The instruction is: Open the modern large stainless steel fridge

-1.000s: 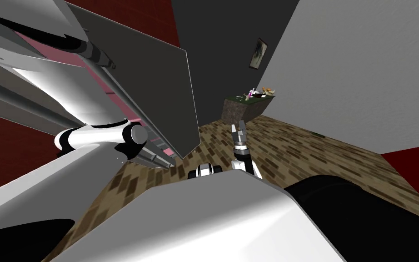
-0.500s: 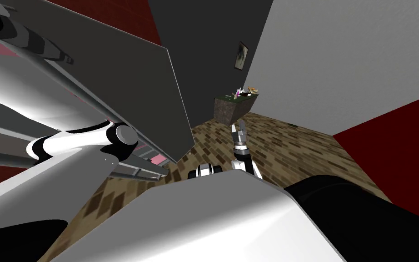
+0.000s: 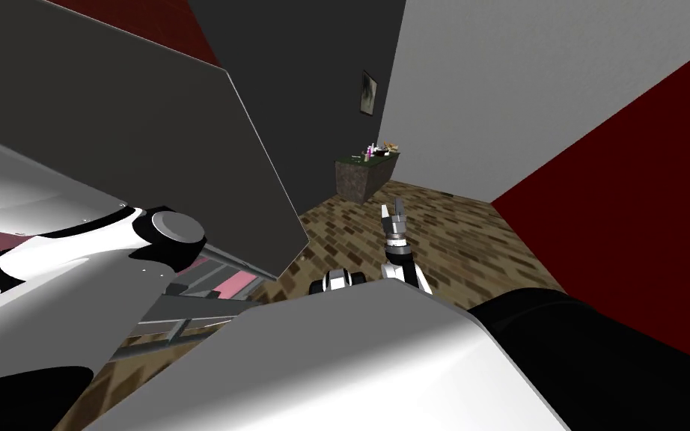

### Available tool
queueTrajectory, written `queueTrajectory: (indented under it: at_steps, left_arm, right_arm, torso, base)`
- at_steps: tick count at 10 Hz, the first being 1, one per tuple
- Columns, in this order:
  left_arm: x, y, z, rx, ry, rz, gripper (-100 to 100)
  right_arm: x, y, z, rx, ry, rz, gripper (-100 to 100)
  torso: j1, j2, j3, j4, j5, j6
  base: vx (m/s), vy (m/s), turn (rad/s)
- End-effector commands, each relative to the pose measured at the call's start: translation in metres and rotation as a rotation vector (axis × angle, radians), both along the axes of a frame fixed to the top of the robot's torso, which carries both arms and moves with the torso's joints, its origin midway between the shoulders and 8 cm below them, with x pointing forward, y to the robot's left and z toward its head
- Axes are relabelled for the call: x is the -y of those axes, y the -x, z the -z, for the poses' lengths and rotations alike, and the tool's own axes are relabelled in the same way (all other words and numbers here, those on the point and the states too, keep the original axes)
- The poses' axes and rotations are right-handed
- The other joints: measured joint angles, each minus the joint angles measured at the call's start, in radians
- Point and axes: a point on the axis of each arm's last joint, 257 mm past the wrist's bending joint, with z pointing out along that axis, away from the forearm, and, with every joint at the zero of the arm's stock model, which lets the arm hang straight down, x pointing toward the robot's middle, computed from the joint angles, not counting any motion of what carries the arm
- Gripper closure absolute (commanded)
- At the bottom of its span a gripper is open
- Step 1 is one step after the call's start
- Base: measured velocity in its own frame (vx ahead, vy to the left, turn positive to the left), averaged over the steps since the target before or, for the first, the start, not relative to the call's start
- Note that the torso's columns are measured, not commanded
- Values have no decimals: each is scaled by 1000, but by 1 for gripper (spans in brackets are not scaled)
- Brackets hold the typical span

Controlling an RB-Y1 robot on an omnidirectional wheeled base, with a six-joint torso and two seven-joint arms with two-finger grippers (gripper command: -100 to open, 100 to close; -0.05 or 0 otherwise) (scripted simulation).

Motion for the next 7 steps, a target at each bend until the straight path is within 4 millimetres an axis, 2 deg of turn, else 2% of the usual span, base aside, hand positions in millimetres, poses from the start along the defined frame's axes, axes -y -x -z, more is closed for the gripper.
queueTrajectory:
  at_steps: [1, 2, 3, 4, 5, 6, 7]
  left_arm:
    - [-36, 48, -3, -6, -15, -93, -100]
    - [-41, 52, 0, 2, 1, -97, -100]
    - [-59, 85, -5, -13, -34, -169, -100]
    - [-68, 97, -4, -10, -24, -183, -100]
    - [-72, 101, -1, -2, -10, -187, -100]
    - [-85, 134, -6, -16, -44, -256, -100]
    - [-92, 146, -7, -20, -43, -272, -100]
  right_arm:
    - [0, 0, 0, 0, 0, 0, 0]
    - [0, 0, 0, 0, 0, 0, 0]
    - [0, 0, 0, 0, 0, 0, 0]
    - [0, 0, 0, 0, 0, 0, 0]
    - [0, 0, 0, 0, 0, 0, 0]
    - [0, 0, 0, 0, 0, 0, 0]
    - [0, 0, 0, 0, 0, 0, 0]
  torso:
    - [-2, 0, 0, -1, 0, 2]
    - [-2, 0, 0, 0, -1, 1]
    - [0, 0, 0, 0, 0, 0]
    - [-2, 0, 0, -1, 0, 2]
    - [-3, 0, 0, 0, -1, 1]
    - [0, 0, 0, 0, 0, 0]
    - [-2, 0, 0, 0, 0, 2]
  base:
    - [-7, -34, -341]
    - [-8, -18, -58]
    - [-9, -44, -375]
    - [-10, -39, -385]
    - [-5, -14, -105]
    - [-6, -39, -373]
    - [-4, -38, -439]
